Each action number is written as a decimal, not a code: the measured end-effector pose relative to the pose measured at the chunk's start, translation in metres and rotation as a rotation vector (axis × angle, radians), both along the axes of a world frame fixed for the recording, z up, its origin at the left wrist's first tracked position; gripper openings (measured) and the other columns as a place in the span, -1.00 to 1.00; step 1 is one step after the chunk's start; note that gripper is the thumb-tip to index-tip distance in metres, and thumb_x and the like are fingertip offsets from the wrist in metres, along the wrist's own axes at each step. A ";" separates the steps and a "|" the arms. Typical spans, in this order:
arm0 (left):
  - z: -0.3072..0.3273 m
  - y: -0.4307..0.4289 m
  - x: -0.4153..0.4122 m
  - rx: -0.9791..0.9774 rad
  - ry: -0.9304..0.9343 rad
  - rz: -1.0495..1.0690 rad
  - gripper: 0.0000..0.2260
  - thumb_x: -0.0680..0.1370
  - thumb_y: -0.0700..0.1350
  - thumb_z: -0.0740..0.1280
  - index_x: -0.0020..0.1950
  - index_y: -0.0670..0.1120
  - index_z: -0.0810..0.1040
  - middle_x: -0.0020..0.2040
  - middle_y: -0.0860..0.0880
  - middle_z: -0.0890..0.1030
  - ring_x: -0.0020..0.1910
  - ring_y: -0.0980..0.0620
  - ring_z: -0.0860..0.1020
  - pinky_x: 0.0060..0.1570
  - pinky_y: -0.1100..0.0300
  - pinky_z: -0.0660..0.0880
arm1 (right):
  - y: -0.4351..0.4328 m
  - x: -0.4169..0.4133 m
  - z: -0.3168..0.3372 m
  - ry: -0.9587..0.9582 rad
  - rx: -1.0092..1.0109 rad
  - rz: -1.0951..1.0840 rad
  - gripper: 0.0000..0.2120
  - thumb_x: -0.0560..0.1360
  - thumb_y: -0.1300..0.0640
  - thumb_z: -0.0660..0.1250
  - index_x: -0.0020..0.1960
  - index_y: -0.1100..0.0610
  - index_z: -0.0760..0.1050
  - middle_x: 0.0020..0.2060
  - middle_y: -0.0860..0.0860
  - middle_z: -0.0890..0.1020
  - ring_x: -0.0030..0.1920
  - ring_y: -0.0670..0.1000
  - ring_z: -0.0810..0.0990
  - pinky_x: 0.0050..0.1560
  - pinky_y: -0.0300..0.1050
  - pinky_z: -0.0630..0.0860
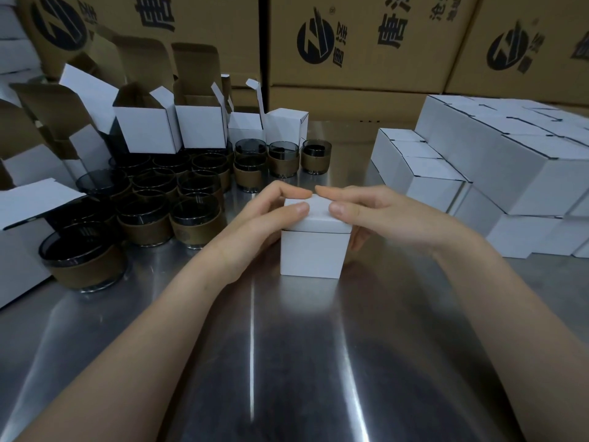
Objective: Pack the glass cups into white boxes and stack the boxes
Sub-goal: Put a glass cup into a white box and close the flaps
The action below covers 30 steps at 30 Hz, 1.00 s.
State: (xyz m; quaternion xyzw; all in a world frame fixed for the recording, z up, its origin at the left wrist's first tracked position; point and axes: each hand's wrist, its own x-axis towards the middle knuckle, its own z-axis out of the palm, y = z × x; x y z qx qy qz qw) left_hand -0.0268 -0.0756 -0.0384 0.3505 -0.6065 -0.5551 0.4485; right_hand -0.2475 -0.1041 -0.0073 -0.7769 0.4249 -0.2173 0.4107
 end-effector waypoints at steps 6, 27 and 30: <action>-0.002 -0.003 0.002 0.010 -0.029 0.009 -0.72 0.44 -0.05 0.38 0.14 0.01 0.55 0.05 0.05 0.64 0.05 0.06 0.62 -0.02 0.23 0.54 | -0.003 0.001 -0.001 0.016 -0.014 -0.003 -0.44 0.33 -0.32 0.37 0.32 -0.26 0.46 0.15 -0.42 0.53 0.16 -0.27 0.52 0.20 -0.07 0.44; 0.000 0.000 -0.003 -0.019 -0.095 0.083 -0.40 0.42 -0.05 0.52 0.40 0.05 0.36 0.26 0.04 0.57 0.22 0.12 0.56 0.21 0.22 0.51 | 0.029 0.022 0.015 0.200 -0.619 -0.140 -0.71 0.43 0.06 0.40 0.15 -0.02 0.64 0.12 -0.11 0.50 0.00 -0.24 0.45 0.03 -0.29 0.32; -0.001 0.002 -0.009 -0.051 -0.121 0.154 -0.43 0.48 -0.16 0.45 0.44 -0.03 0.32 0.27 0.00 0.56 0.24 0.14 0.54 0.14 0.40 0.47 | 0.042 0.037 0.009 0.420 -0.757 -0.138 -0.56 0.35 -0.09 0.27 0.22 -0.11 0.56 0.17 -0.12 0.46 0.17 -0.03 0.35 0.18 -0.05 0.19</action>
